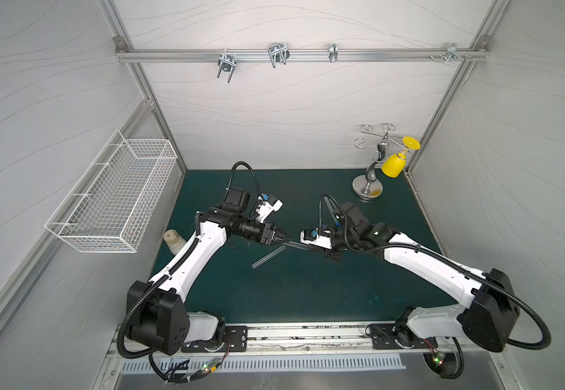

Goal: Insert stoppers into test tubes
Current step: Pick up the test tube at the center of the board, then insert the stopper into the test tube.

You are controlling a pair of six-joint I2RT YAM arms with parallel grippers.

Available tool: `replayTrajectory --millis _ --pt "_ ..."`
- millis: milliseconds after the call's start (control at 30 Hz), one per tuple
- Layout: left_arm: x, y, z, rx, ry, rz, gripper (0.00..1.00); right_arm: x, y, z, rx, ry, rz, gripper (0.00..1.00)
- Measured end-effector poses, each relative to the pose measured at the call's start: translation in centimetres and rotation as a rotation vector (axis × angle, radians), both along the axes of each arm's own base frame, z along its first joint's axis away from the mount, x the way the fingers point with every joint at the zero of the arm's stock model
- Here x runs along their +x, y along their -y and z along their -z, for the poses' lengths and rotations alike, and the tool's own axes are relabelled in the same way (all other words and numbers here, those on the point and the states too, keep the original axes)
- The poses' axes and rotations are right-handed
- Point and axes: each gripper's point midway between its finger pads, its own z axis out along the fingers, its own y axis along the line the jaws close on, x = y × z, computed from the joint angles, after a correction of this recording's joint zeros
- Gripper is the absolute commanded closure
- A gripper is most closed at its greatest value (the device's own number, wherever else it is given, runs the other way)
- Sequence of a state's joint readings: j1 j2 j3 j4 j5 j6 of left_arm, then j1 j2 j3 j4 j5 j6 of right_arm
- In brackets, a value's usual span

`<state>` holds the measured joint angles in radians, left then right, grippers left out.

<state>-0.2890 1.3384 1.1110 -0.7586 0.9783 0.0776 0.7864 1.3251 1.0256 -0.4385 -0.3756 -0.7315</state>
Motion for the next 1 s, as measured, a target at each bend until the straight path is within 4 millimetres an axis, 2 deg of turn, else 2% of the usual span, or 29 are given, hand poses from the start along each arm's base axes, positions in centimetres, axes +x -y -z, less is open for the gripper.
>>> replayTrajectory --millis 300,467,533,600,733,833,1000 --pt "-0.4 0.4 0.2 0.006 -0.004 0.015 0.86 0.1 -0.2 -0.7 0.006 0.011 0.000 0.88" --pt "-0.4 0.4 0.3 0.008 -0.005 0.014 0.99 0.0 -0.1 -0.6 -0.001 0.007 0.001 0.87" --pt "-0.5 0.4 0.4 0.007 -0.008 0.014 1.00 0.0 -0.1 -0.5 -0.002 0.006 0.000 0.84" --pt "-0.5 0.4 0.4 0.003 -0.006 0.014 1.00 0.0 -0.1 -0.5 -0.003 0.001 0.004 0.76" --pt "-0.6 0.1 0.8 0.001 -0.013 -0.005 1.00 0.0 -0.1 -0.8 0.009 -0.013 0.016 0.67" --pt "-0.3 -0.6 1.0 -0.022 -0.033 -0.056 1.00 0.4 0.5 -2.5 0.081 -0.034 0.050 0.63" --pt "1.4 -2.2 0.4 -0.114 -0.075 -0.183 1.00 1.9 3.6 -6.5 0.304 -0.025 0.173 0.62"
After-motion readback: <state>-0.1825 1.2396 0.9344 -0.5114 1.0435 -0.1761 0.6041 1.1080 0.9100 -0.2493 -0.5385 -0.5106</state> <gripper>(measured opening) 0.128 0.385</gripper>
